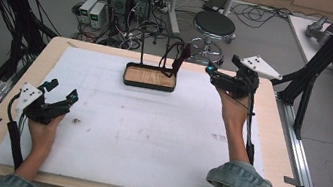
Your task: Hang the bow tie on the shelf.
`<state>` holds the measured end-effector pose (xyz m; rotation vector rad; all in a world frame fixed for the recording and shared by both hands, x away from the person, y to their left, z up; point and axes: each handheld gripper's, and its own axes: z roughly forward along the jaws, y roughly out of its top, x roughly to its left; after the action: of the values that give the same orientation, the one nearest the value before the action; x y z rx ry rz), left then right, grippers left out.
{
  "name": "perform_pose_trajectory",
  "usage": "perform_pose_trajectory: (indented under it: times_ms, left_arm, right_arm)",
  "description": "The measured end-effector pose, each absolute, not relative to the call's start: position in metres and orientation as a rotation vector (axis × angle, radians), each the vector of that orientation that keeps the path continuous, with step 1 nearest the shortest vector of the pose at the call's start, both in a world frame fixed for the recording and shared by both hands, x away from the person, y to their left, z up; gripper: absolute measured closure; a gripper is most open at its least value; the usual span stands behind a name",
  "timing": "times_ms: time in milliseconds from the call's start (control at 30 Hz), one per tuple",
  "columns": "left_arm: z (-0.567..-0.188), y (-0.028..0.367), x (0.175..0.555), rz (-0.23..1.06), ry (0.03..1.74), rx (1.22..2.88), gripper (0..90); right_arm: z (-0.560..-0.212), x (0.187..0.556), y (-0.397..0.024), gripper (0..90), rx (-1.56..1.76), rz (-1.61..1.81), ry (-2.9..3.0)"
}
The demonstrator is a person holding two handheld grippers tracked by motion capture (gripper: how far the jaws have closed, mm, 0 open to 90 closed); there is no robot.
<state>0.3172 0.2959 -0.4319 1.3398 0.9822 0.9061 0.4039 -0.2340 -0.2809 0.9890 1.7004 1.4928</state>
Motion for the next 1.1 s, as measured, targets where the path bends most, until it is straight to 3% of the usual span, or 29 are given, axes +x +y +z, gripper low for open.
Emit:
perform_pose_trajectory:
  times_ms: [733,1100]
  left_arm:
    - [-0.432,0.295,0.317,0.909,0.996,1.351,18.3]
    - [-0.432,0.295,0.316,0.914,1.002,1.357,18.2]
  right_arm:
    - [-0.322,0.324,-0.273,11.4,0.864,1.567,1.587]
    - [-0.366,0.294,-0.284,11.1,0.87,1.513,1.546]
